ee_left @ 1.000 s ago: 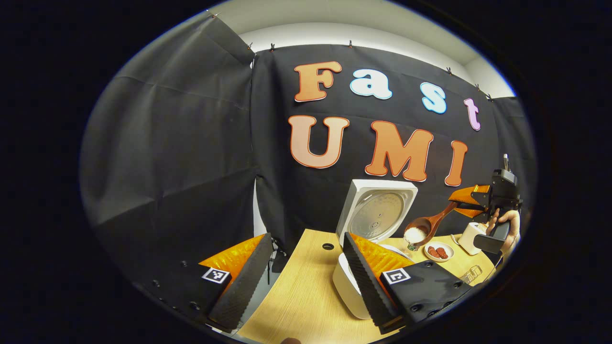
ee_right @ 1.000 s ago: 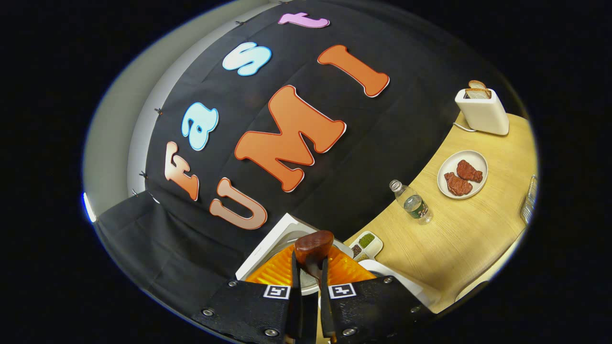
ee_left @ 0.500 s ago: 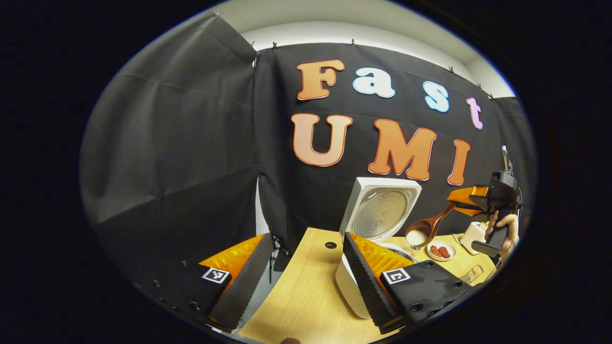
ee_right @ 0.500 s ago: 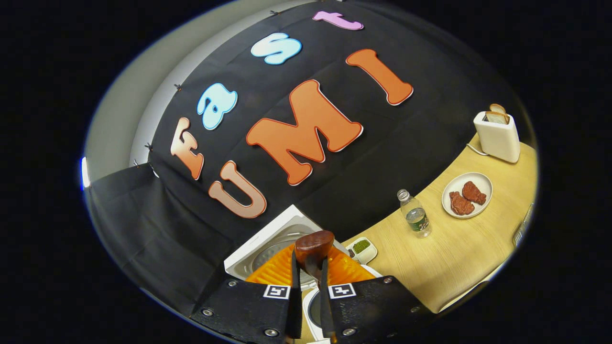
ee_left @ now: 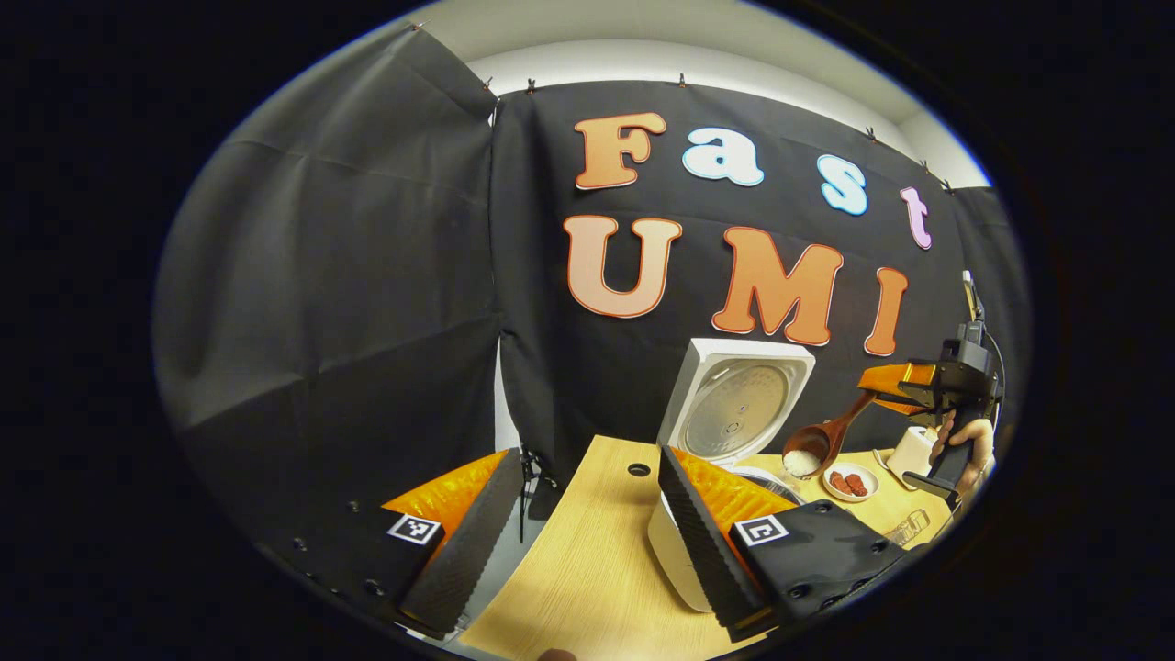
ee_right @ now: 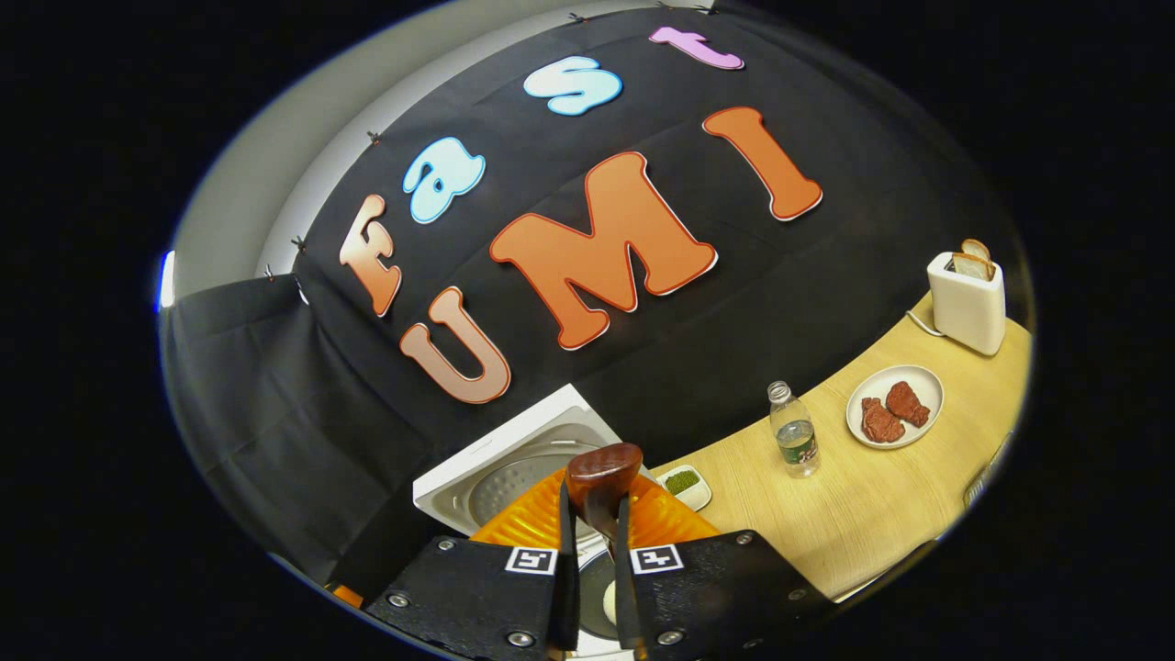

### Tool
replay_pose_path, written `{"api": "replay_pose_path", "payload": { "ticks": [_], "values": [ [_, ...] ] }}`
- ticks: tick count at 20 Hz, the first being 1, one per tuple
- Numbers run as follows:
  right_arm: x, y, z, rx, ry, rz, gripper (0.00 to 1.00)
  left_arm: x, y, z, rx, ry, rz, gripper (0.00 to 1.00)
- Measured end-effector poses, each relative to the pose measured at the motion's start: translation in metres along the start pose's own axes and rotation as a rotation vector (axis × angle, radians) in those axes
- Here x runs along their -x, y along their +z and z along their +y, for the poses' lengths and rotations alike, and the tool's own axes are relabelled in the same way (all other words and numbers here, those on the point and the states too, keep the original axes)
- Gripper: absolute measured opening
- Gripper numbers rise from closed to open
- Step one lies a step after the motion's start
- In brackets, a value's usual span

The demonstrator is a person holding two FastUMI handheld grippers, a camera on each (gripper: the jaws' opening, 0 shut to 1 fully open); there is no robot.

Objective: Close the left gripper, press the button to open the rice cooker; take a wooden spoon from the chopstick holder with the right hand, scoop a spoonful of rice and pour it into the rice cooker, then put the wooden spoon back into the chopstick holder.

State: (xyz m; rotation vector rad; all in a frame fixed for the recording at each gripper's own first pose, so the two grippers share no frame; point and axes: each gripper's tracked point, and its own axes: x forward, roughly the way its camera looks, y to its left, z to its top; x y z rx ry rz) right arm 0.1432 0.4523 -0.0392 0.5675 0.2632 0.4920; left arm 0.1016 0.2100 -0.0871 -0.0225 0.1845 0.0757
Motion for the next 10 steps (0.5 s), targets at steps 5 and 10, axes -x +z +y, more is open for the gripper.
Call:
{"api": "replay_pose_path", "payload": {
  "ticks": [5, 10],
  "values": [
    [-0.002, -0.006, 0.004, 0.092, 0.012, -0.002, 0.14, -0.001, -0.002, 0.003, -0.003, 0.006, 0.003, 1.0],
    [0.0, -0.009, 0.015, 0.225, 0.032, -0.017, 0.14, -0.002, -0.005, 0.006, -0.007, 0.014, 0.011, 1.0]
  ]
}}
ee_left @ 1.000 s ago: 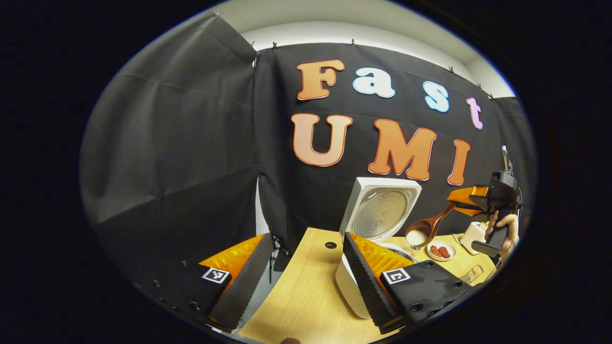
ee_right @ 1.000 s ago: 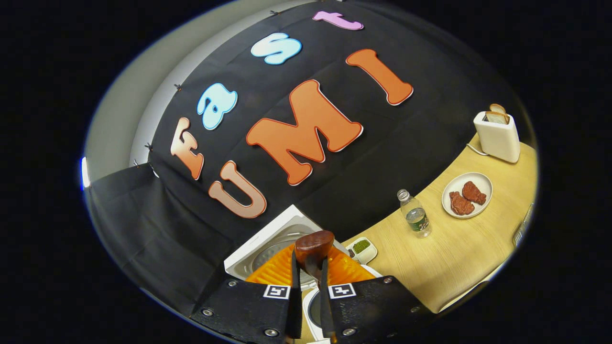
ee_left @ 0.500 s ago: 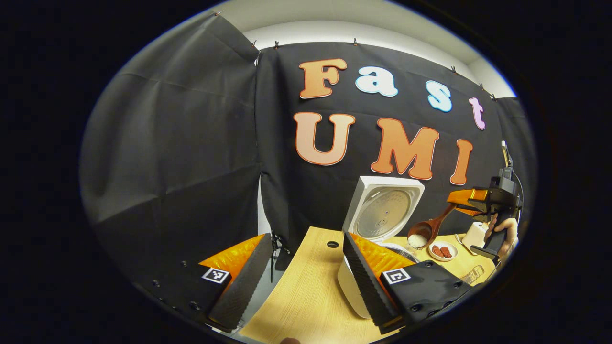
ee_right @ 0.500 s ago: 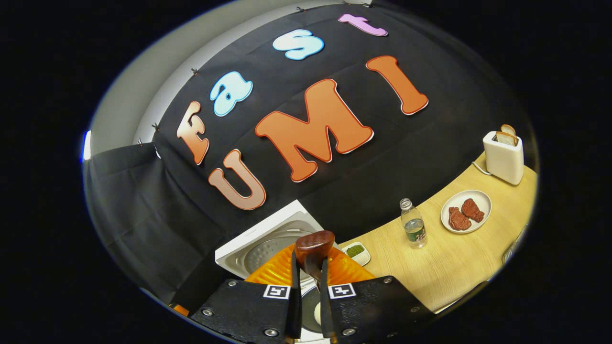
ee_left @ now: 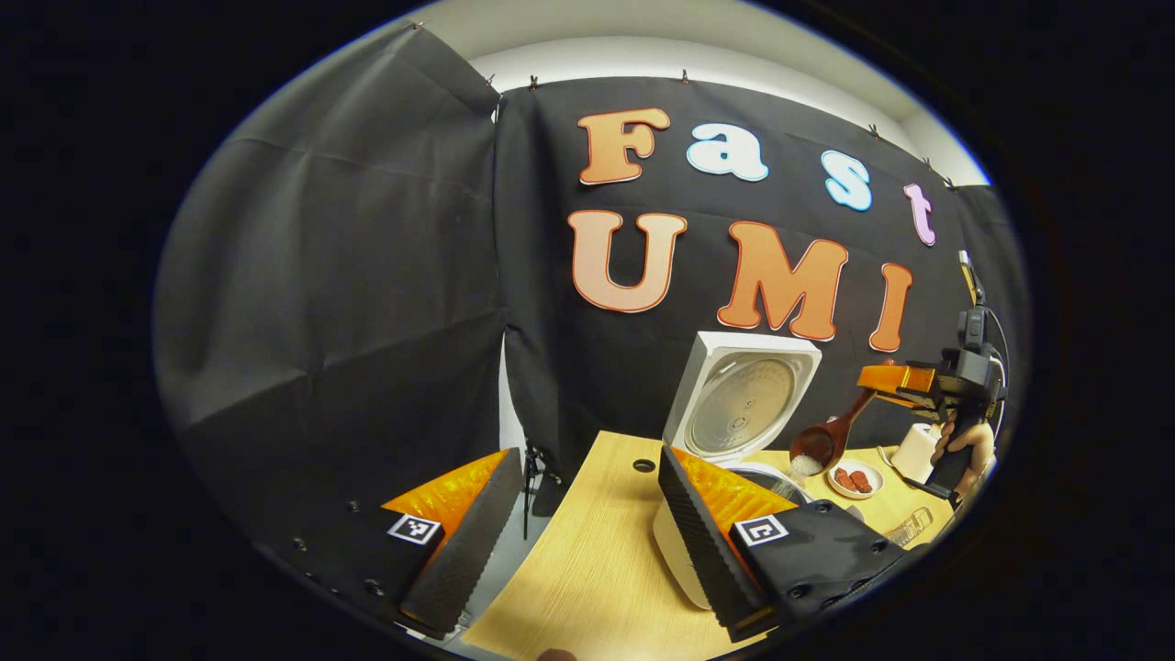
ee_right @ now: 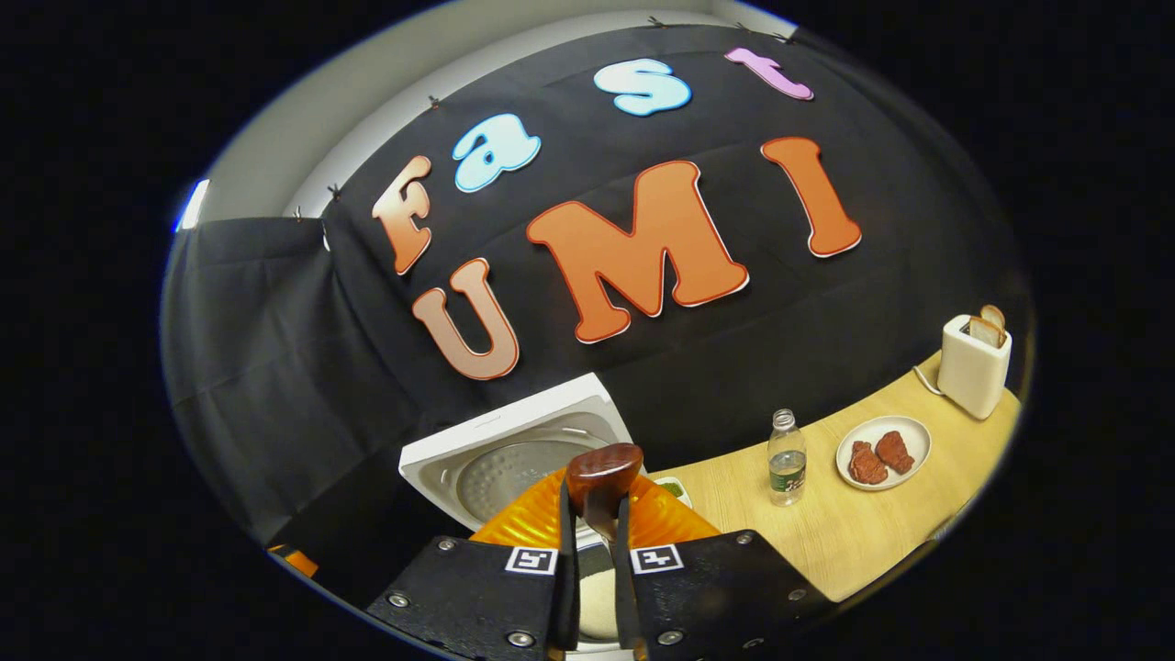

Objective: Close the left gripper, press the button to open the rice cooker; take a wooden spoon from the chopstick holder with the right hand, scoop a spoonful of rice and pour it into the rice cooker, then put the wooden spoon back into the chopstick holder.

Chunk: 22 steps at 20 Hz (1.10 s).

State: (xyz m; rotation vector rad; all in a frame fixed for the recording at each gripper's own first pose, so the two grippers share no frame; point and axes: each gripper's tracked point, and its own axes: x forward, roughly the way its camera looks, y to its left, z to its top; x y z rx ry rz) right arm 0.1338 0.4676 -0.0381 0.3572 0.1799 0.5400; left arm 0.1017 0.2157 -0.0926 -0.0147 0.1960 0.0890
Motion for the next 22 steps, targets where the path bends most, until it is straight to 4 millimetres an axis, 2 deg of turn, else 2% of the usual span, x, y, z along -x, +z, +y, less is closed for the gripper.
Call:
{"api": "replay_pose_path", "payload": {
  "ticks": [7, 15, 18, 22],
  "values": [
    [0.0, -0.006, 0.027, 0.209, 0.064, -0.007, 0.14, 0.002, -0.001, 0.005, 0.003, 0.01, 0.003, 1.0],
    [0.006, -0.015, 0.041, 0.402, 0.101, -0.043, 0.15, 0.006, -0.003, 0.004, -0.005, 0.021, 0.004, 1.0],
    [0.008, -0.015, 0.036, 0.355, 0.104, -0.029, 0.15, 0.009, -0.002, 0.001, -0.007, 0.019, 0.002, 1.0],
    [0.016, 0.001, 0.015, 0.273, 0.057, -0.046, 0.15, 0.012, 0.004, -0.009, 0.012, -0.001, -0.018, 1.0]
  ]
}}
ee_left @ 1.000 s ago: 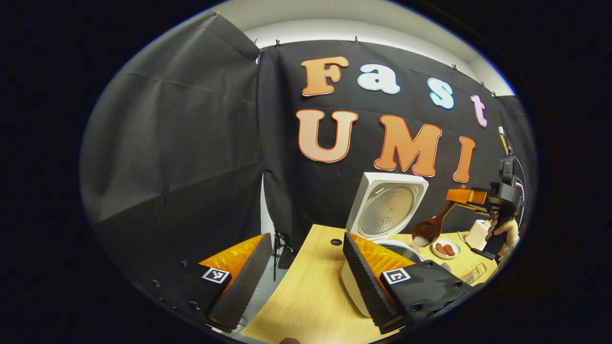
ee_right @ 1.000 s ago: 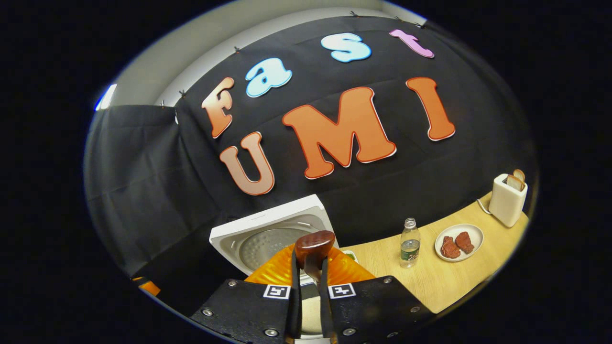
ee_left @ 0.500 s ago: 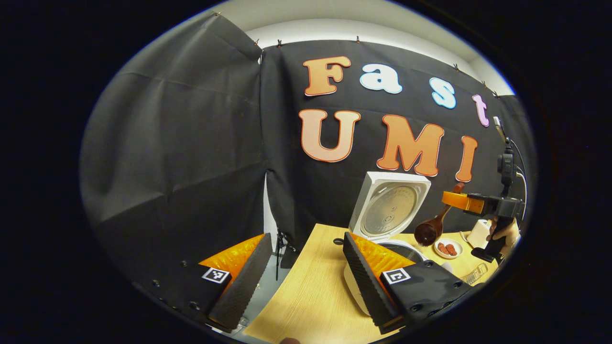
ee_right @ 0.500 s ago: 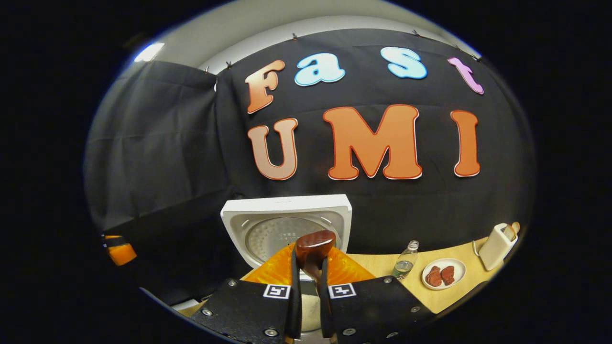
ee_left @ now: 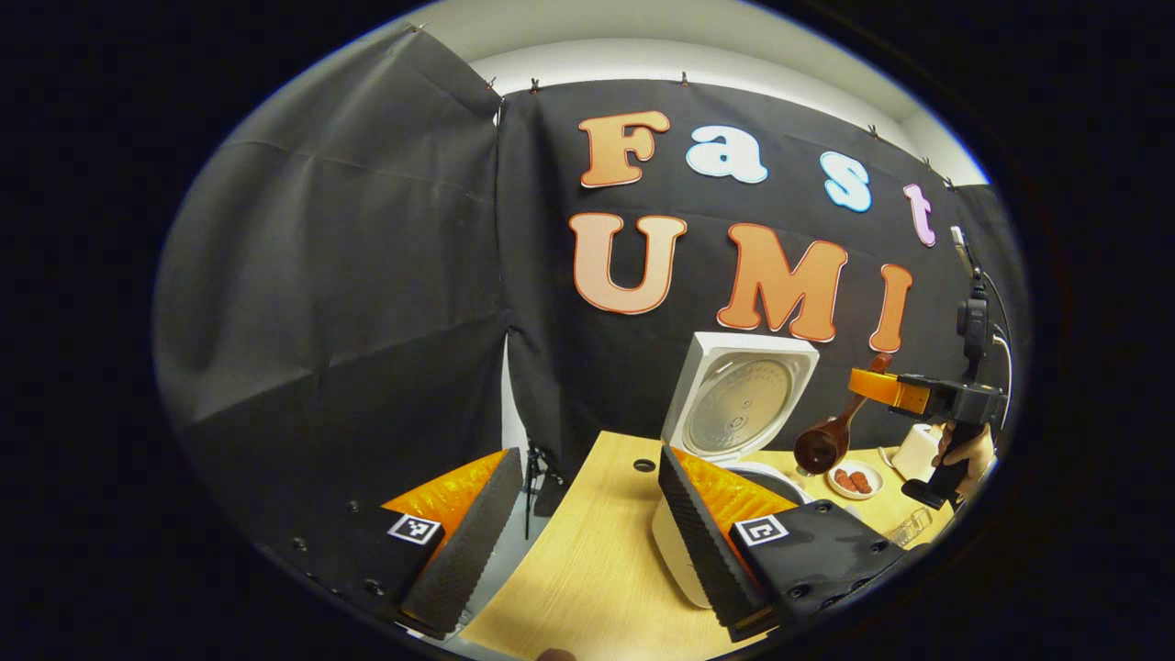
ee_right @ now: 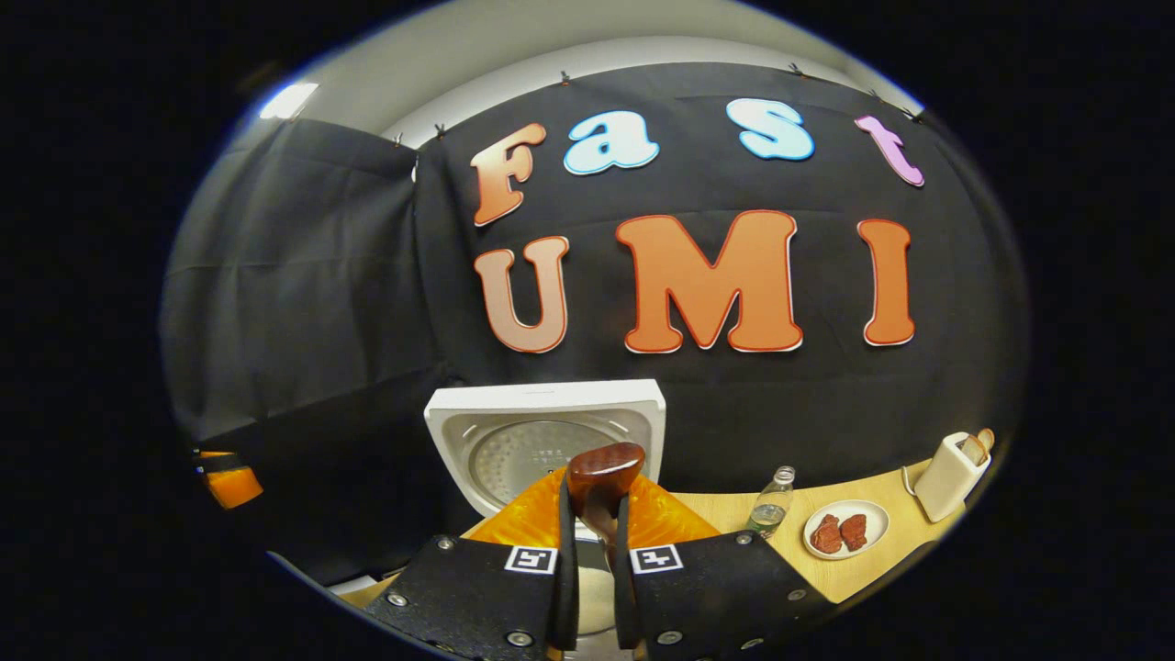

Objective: Close the left gripper, press the button to open the rice cooker; take a wooden spoon from the chopstick holder with the right hand, scoop a spoonful of rice and pour it into the rice cooker, then put the wooden spoon back into the chopstick holder.

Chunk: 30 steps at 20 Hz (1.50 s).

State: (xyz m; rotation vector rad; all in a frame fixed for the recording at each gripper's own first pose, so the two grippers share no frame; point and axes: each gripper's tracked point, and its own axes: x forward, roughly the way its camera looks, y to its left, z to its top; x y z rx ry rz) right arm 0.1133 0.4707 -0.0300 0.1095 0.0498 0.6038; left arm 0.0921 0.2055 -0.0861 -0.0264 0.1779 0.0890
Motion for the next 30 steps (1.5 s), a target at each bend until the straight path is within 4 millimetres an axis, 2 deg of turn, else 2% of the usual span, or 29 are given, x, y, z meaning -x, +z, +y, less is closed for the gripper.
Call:
{"api": "replay_pose_path", "payload": {
  "ticks": [6, 11, 15, 19, 24, 28, 30],
  "values": [
    [0.031, 0.011, -0.052, -0.14, -0.074, 0.012, 0.15, 0.003, 0.006, -0.018, 0.0, -0.015, -0.018, 1.0],
    [0.076, 0.028, -0.109, -0.166, -0.139, -0.032, 0.15, 0.004, 0.013, -0.041, -0.02, -0.027, -0.039, 1.0],
    [0.117, 0.028, -0.164, -0.185, -0.222, -0.038, 0.15, 0.004, 0.02, -0.059, -0.025, -0.031, -0.064, 1.0],
    [0.162, 0.015, -0.223, -0.208, -0.318, -0.025, 0.14, 0.004, 0.02, -0.077, -0.016, -0.03, -0.064, 1.0],
    [0.201, -0.01, -0.283, -0.245, -0.411, 0.004, 0.15, 0.011, 0.022, -0.099, -0.018, -0.024, -0.071, 1.0],
    [0.221, -0.044, -0.317, -0.286, -0.464, 0.051, 0.15, 0.021, 0.021, -0.11, -0.02, -0.006, -0.067, 1.0],
    [0.222, -0.06, -0.335, -0.324, -0.497, 0.066, 0.15, 0.026, 0.023, -0.111, -0.018, 0.012, -0.074, 1.0]
  ]
}}
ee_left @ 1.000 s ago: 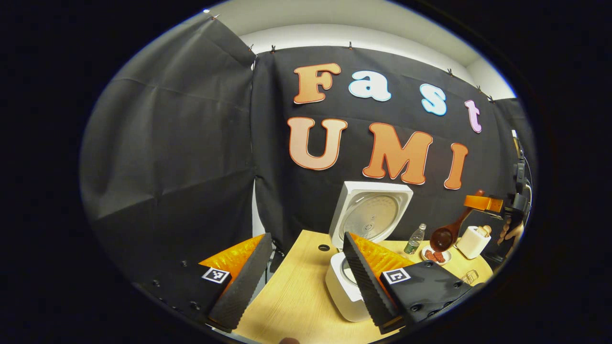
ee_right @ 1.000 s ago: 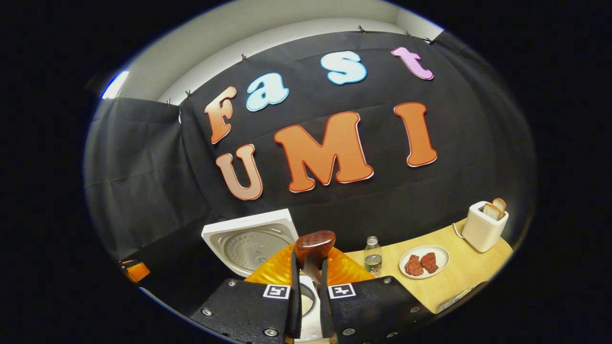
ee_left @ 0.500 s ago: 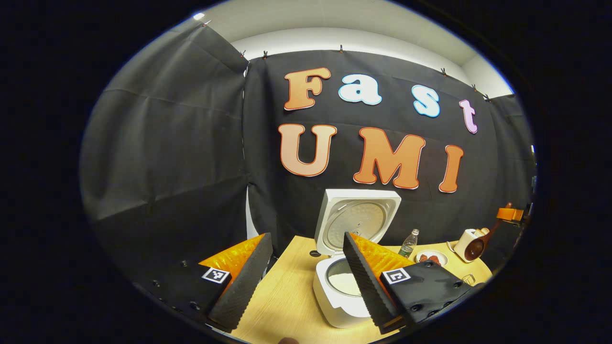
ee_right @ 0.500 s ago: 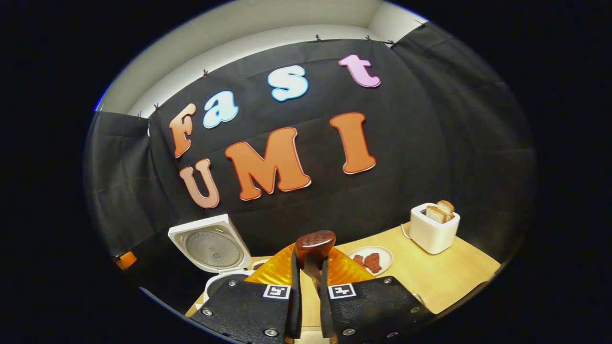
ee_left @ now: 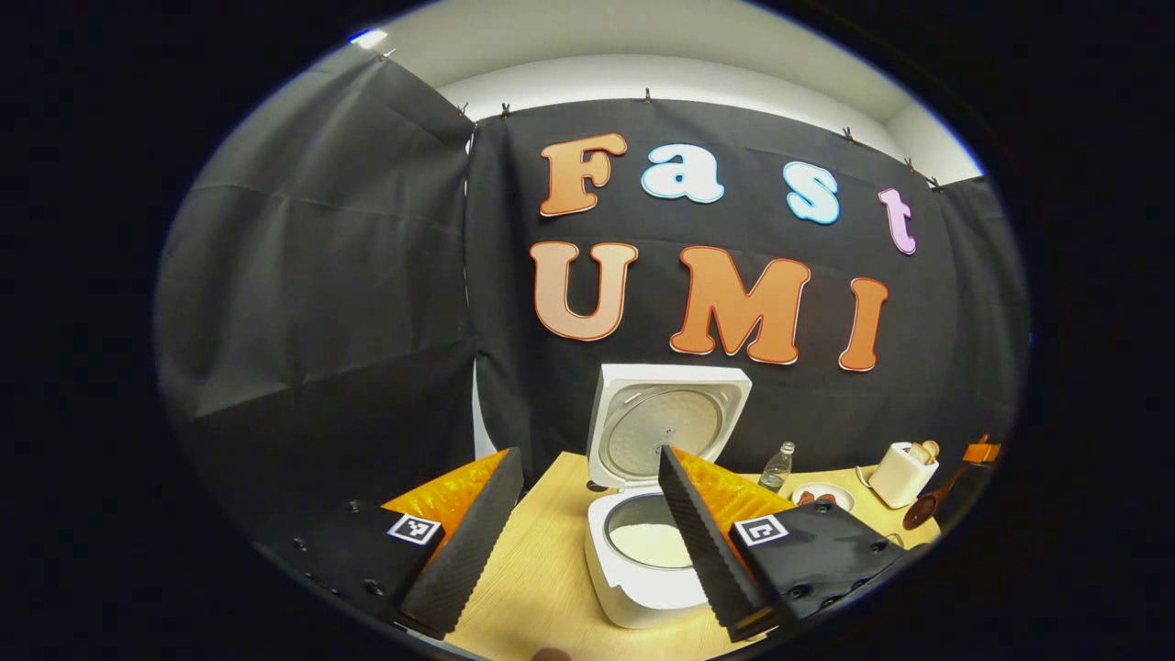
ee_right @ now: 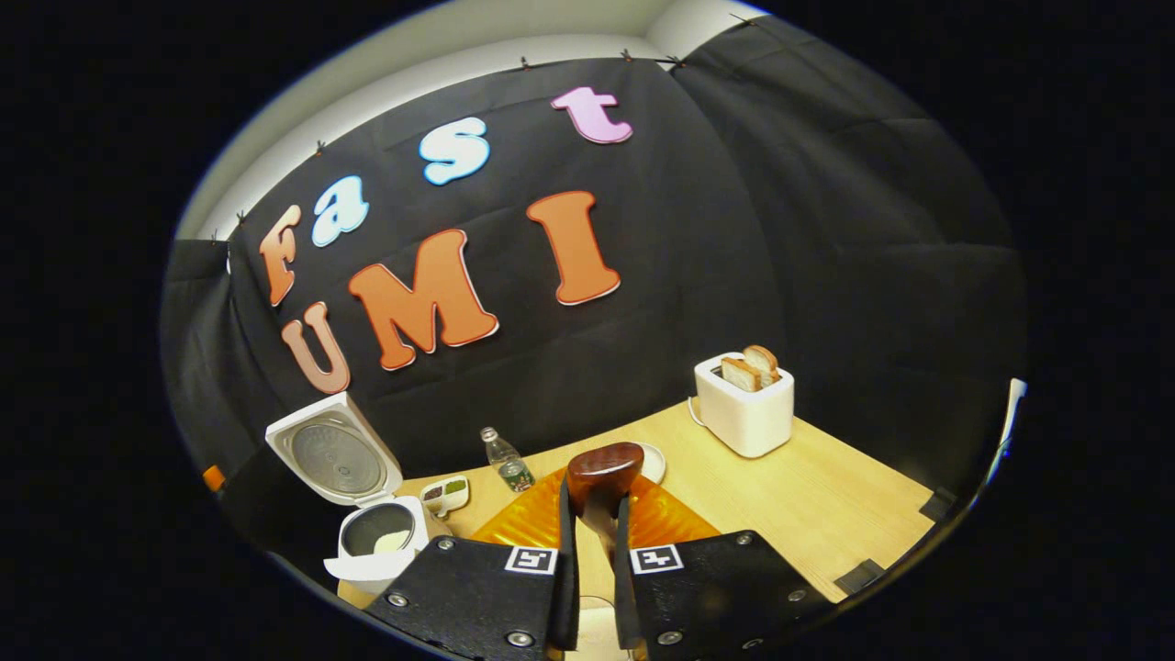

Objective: Close the left gripper, press the button to open the rice cooker; take a wooden spoon from the chopstick holder with the right hand, scoop a spoonful of rice and pour it into the rice cooker, then put the wooden spoon back into the chopstick holder.

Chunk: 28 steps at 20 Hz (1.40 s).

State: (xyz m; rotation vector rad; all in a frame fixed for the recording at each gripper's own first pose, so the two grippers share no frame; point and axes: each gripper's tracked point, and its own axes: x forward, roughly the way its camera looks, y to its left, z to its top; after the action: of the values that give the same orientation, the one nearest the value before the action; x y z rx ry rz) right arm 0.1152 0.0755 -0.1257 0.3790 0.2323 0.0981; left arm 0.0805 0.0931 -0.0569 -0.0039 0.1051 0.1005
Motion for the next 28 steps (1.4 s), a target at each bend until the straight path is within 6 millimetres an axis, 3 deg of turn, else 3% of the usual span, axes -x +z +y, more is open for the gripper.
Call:
{"api": "replay_pose_path", "payload": {
  "ticks": [5, 11, 16, 22, 26, 27, 28],
  "values": [
    [-0.018, -0.038, -0.041, -0.052, -0.047, 0.058, 0.15, 0.011, 0.008, -0.009, -0.001, -0.008, -0.015, 1.0],
    [-0.045, -0.083, -0.056, -0.106, -0.045, 0.156, 0.15, 0.024, 0.008, -0.022, 0.004, -0.043, 0.008, 1.0],
    [-0.061, -0.112, -0.074, -0.187, -0.065, 0.205, 0.15, 0.033, 0.013, -0.008, -0.068, 0.022, 0.009, 1.0],
    [-0.062, -0.114, -0.102, -0.325, -0.099, 0.197, 0.15, 0.033, 0.009, -0.023, -0.073, -0.012, 0.024, 1.0],
    [-0.057, -0.121, -0.116, -0.324, -0.142, 0.227, 0.27, 0.028, 0.014, -0.039, -0.087, -0.038, 0.021, 1.0],
    [-0.056, -0.118, -0.119, -0.308, -0.155, 0.228, 0.42, 0.027, 0.017, -0.044, -0.087, -0.046, 0.018, 1.0],
    [-0.052, -0.114, -0.122, -0.288, -0.169, 0.227, 0.38, 0.023, 0.017, -0.048, -0.086, -0.047, 0.023, 1.0]
  ]
}}
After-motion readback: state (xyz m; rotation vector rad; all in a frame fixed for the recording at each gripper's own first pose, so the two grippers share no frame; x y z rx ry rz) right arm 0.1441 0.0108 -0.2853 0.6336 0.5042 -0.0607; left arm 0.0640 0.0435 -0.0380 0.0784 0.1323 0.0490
